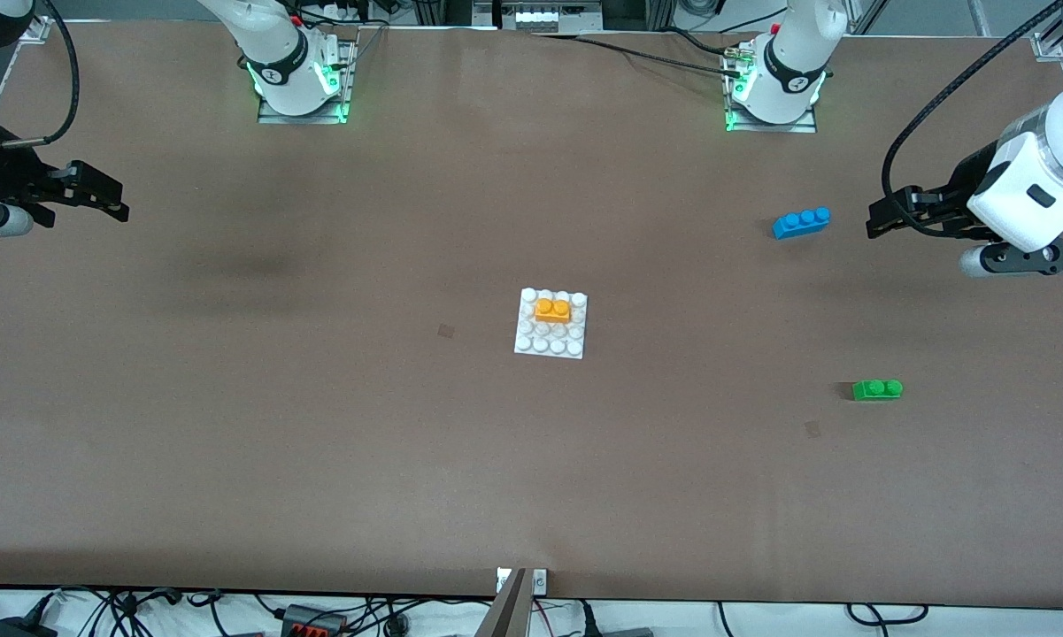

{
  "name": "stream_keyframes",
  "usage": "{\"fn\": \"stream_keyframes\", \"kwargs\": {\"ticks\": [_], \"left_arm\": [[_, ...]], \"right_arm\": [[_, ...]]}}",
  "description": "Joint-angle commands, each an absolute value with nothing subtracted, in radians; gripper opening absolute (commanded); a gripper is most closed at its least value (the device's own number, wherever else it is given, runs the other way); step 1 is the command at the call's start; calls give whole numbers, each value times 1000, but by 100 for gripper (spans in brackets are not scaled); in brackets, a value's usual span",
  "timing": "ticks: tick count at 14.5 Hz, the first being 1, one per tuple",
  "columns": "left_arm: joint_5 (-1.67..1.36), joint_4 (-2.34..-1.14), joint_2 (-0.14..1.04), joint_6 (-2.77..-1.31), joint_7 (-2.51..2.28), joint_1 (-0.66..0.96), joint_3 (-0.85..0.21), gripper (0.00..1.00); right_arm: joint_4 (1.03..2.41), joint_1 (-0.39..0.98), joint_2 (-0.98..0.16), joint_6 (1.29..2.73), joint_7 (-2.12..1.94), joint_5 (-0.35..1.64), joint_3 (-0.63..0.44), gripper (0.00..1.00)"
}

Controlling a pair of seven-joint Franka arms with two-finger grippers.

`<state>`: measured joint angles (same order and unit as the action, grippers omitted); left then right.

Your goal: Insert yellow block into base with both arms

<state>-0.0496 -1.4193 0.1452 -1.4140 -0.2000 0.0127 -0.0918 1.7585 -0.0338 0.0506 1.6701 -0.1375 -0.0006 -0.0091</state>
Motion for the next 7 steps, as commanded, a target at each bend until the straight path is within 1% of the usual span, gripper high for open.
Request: {"fn": "stream_keyframes", "kwargs": {"ticks": [1,7], "left_arm": [[-32,-1541,66,-1494,-218,23,-84,100],[11,-1534,69,-1497,-210,31,-100,100]], "right_arm": [[1763,-34,69,1661,-117,-5,-5,100],[1763,-32,69,1661,-118,-6,-5,100]]}}
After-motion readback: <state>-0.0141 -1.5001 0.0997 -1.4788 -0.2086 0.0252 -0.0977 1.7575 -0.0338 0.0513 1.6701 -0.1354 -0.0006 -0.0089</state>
